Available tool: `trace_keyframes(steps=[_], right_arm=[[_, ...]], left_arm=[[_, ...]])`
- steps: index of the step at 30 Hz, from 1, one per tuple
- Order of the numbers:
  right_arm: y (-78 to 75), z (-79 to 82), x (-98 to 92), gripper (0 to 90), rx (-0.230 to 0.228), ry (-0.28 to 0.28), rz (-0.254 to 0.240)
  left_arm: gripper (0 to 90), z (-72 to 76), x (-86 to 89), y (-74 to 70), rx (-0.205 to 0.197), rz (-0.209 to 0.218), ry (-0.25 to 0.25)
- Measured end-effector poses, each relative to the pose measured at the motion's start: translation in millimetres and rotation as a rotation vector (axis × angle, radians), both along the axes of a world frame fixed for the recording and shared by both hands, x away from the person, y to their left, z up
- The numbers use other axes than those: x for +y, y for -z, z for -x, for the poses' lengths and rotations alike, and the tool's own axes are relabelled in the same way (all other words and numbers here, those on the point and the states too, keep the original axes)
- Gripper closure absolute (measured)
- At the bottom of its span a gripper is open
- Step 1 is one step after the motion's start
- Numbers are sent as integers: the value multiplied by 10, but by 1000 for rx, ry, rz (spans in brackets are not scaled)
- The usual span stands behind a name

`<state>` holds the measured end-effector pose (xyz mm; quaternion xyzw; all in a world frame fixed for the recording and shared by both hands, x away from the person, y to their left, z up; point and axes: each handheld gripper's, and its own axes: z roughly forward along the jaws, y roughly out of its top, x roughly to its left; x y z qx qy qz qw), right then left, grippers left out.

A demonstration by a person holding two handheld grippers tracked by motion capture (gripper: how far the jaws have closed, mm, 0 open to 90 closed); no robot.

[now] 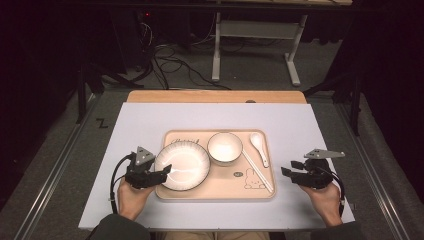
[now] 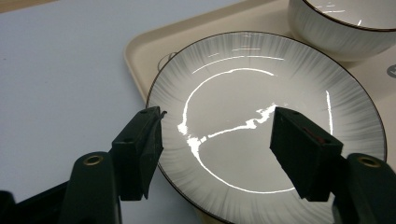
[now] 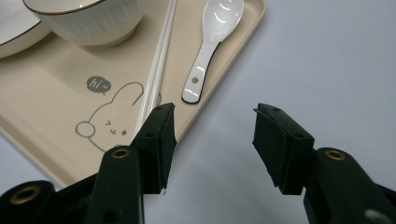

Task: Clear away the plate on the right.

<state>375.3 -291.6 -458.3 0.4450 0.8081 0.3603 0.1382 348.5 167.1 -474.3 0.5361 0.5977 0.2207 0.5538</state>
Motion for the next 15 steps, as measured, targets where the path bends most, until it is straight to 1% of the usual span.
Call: trace_keyframes(steps=[3,5,7,8,9,10,11,12,14,15], right_arm=[[-1,40,-21,496,1,-10,9],[12,58,-45,497,-1,0,15],[40,80,-73,496,-11,18,8],[58,93,-88,496,-13,24,6],[78,100,-101,496,-15,31,2],[96,99,-119,496,-22,28,8],[106,108,-125,495,-19,39,13],[115,108,-133,495,-29,43,28],[137,106,-142,494,-50,57,60],[152,102,-149,493,-48,66,71]], left_arm=[[345,32,52,41,-3,-2,-12],[345,37,94,47,2,21,-21],[346,44,137,41,3,28,-28],[346,44,146,43,-6,41,-38],[346,53,160,46,-3,32,-38],[346,60,161,50,-8,25,-44],[345,71,163,55,-12,16,-47],[346,81,157,58,-16,12,-49],[350,99,146,63,-22,-16,-42],[357,97,137,66,-23,-17,-43]])
